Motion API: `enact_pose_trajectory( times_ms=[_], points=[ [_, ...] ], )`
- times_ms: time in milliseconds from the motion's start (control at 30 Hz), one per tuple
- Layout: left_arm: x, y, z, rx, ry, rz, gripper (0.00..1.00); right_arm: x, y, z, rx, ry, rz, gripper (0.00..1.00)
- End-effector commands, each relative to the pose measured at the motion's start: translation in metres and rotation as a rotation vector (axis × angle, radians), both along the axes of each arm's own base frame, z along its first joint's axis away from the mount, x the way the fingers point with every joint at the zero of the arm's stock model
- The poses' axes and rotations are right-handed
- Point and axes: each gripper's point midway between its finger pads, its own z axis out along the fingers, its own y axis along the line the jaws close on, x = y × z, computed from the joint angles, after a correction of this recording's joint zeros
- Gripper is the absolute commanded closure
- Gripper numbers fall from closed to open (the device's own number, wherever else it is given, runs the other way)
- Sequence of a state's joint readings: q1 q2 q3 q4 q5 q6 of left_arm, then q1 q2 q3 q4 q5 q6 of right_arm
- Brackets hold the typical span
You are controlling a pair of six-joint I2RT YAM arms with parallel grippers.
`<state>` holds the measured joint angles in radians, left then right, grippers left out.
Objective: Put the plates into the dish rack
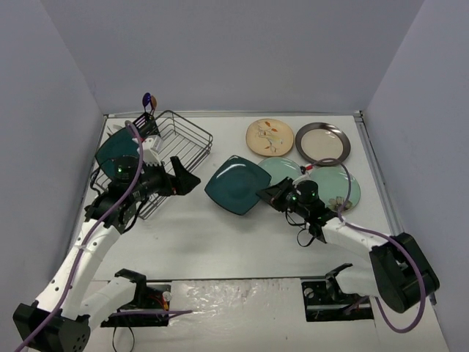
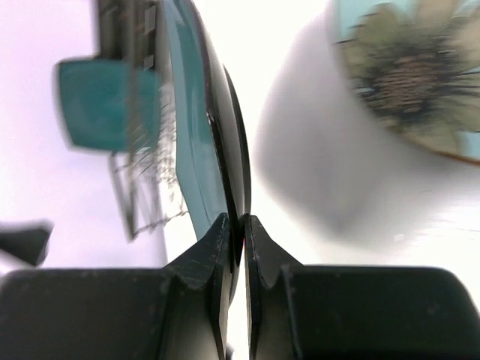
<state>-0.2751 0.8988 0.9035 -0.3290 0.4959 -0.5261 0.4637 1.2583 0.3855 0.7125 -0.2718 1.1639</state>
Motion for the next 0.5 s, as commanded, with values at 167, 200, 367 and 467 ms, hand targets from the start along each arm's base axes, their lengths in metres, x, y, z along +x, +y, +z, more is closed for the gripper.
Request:
enact_pose_trajectory(
  times_ms=[167, 200, 367, 467],
  points=[
    [0.043, -0.024, 0.038, -0.017, -0.061, -0.024, 0.03, -0.018, 0.016, 0.138, 0.270, -0.400, 0.249, 1.00],
    [0.046, -0.025, 0.038, -0.007, -0.052, -0.031, 0.03, -0.021, 0.017, 0.143, 0.285, -0.413, 0.269, 1.00],
    [0.053, -0.038, 0.040, -0.017, 0.006, -0.096, 0.03, -0.036, 0.023, 0.163, 0.343, -0.495, 0.366, 1.00],
    [0.055, -0.044, 0.035, -0.028, 0.048, -0.120, 0.03, -0.042, 0.023, 0.171, 0.360, -0.537, 0.394, 1.00]
  ],
)
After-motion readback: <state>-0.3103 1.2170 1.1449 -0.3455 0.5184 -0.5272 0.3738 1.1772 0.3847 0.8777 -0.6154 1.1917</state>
